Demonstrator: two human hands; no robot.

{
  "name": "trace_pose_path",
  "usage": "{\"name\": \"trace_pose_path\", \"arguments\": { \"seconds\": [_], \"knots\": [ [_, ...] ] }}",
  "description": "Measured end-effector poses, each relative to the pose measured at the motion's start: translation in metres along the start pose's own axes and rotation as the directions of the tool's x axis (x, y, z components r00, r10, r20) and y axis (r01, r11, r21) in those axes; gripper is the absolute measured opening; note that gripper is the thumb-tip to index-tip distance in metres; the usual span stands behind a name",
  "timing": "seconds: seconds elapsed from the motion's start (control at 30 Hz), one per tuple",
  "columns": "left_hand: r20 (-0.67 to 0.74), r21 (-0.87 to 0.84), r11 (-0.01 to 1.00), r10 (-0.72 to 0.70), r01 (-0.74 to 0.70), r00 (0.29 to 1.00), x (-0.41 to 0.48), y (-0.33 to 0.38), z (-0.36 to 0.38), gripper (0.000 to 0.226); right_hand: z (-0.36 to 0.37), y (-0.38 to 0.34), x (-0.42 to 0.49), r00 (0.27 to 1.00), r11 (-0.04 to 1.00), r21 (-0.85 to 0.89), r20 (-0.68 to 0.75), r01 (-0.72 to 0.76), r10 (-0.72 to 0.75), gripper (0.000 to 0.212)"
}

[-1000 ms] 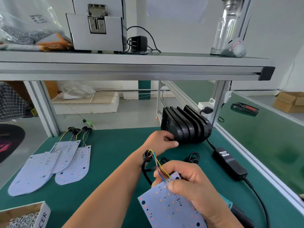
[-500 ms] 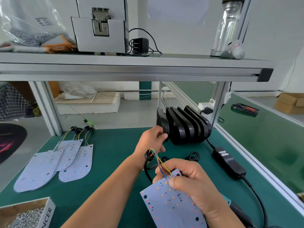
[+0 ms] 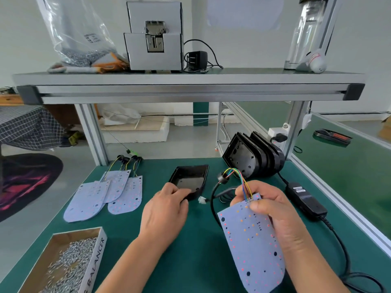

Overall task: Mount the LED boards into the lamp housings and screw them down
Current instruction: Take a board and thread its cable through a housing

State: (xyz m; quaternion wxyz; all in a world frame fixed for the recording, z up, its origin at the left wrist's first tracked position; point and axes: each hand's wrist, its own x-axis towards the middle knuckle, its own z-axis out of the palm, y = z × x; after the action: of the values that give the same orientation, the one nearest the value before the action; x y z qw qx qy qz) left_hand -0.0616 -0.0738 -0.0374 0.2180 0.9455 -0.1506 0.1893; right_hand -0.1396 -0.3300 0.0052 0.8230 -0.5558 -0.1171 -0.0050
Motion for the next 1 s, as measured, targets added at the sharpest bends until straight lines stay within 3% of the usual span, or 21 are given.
{"name": "trace_pose_path", "arguments": {
  "seconds": [0.23,0.33,0.43,0.5,0.53,0.6,0.67,0.77,0.87,1.0],
  "knots": [
    [0.086,0.06,0.998,-0.021,0.015,0.996,-0.055,0.011,-0.021,0.036,-0.001,-0.011,-0.001,0.991,0.982,0.149,-0.082,0.117,-0.105,0.038],
    [0.01,-0.033,0.997,-0.075,0.076,0.997,-0.057,0.017,-0.029,0.039,-0.002,-0.012,-0.001,0.99,0.976,0.173,-0.07,0.129,-0.119,0.036],
    [-0.07,-0.012,0.979,-0.206,0.205,0.976,-0.04,0.017,-0.026,0.042,-0.003,-0.008,0.001,0.992,0.98,0.17,-0.091,0.101,-0.086,0.032],
    [0.068,-0.007,0.924,-0.38,0.381,0.922,-0.023,0.012,-0.022,0.065,-0.002,-0.002,0.004,0.994,0.986,0.153,-0.1,0.068,-0.053,0.033],
    [0.149,-0.015,0.89,-0.448,0.455,0.881,-0.014,0.01,-0.02,0.065,-0.001,0.002,0.005,0.994,0.988,0.142,-0.103,0.052,-0.037,0.032],
    [0.243,0.0,0.87,-0.479,0.494,0.844,-0.004,0.005,-0.017,0.04,0.002,0.01,0.008,0.993,0.993,0.12,-0.118,0.017,-0.002,0.032],
    [0.265,0.0,0.881,-0.456,0.473,0.849,-0.003,0.0,-0.015,0.024,0.003,0.016,0.012,0.989,0.996,0.091,-0.143,-0.014,0.027,0.032],
    [0.236,-0.144,0.864,-0.444,0.483,0.864,-0.009,-0.007,-0.018,0.006,0.003,0.02,0.016,0.981,0.998,0.06,-0.188,-0.03,0.041,0.031],
    [0.189,-0.341,0.807,-0.444,0.483,0.876,-0.016,-0.002,-0.021,0.017,0.0,0.019,0.018,0.978,0.999,0.038,-0.207,-0.013,0.02,0.032],
    [0.123,-0.429,0.799,-0.41,0.422,0.904,-0.021,0.008,-0.022,0.018,0.0,0.015,0.014,0.982,0.999,0.053,-0.188,0.013,-0.003,0.032]
  ]
}}
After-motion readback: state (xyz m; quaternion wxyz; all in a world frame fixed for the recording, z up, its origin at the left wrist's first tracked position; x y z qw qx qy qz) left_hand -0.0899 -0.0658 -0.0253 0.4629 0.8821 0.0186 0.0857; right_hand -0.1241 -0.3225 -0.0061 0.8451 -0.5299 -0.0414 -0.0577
